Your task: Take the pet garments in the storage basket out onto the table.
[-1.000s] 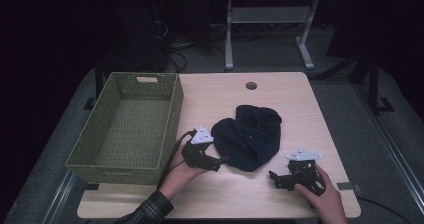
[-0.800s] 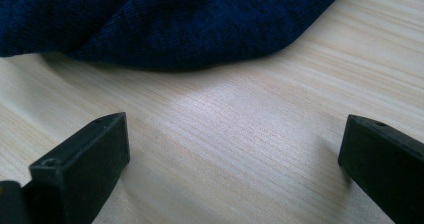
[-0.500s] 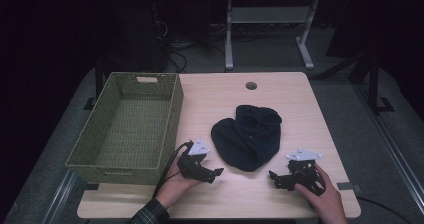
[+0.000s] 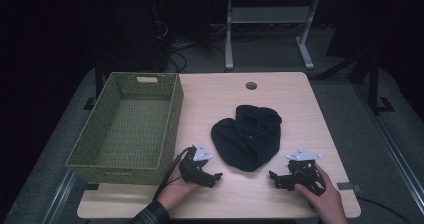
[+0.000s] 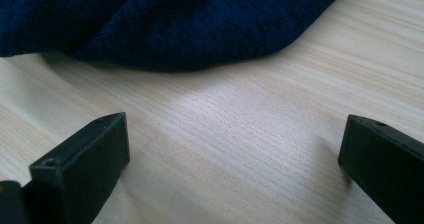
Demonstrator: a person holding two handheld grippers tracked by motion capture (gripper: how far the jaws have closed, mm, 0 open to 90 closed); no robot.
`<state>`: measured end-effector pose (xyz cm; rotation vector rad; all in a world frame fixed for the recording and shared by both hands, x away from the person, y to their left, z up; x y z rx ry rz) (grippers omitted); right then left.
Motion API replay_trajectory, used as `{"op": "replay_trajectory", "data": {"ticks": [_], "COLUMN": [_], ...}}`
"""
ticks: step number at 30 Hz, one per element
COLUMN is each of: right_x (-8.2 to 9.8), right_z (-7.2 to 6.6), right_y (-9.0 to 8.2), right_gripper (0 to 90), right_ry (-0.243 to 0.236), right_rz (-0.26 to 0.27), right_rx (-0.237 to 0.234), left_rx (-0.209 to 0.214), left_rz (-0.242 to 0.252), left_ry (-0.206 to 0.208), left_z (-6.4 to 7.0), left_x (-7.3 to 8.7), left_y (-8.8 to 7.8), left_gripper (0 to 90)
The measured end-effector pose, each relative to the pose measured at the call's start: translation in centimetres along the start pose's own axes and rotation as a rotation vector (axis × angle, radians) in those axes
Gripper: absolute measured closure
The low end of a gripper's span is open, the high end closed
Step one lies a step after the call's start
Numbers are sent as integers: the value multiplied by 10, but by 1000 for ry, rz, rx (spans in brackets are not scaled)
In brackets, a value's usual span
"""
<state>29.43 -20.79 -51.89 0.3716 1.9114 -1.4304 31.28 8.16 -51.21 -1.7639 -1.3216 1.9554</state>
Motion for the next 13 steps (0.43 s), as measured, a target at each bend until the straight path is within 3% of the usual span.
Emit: {"op": "replay_trajectory", "data": {"ticks": [13], "right_x": [0], "right_z": [0], "right_y": [0], "right_gripper": [0], "right_ry": [1], "right_rz": [0], "right_rx": [1], "left_rx": [-3], "left_rz": [14], "left_ry": [-3], "left_z": [0], "left_x": [1], "left_y": [0], "left_gripper": [128]}}
Point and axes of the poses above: each handheld gripper's, and its own axes: y roughly forward along the jaws, x roughly out of its underside, z roughly to its right, the point moved 5 cm from there along y, roughly forward along the jaws, and after that the axes turned 9 degrees about y, right-handed, at the moved point
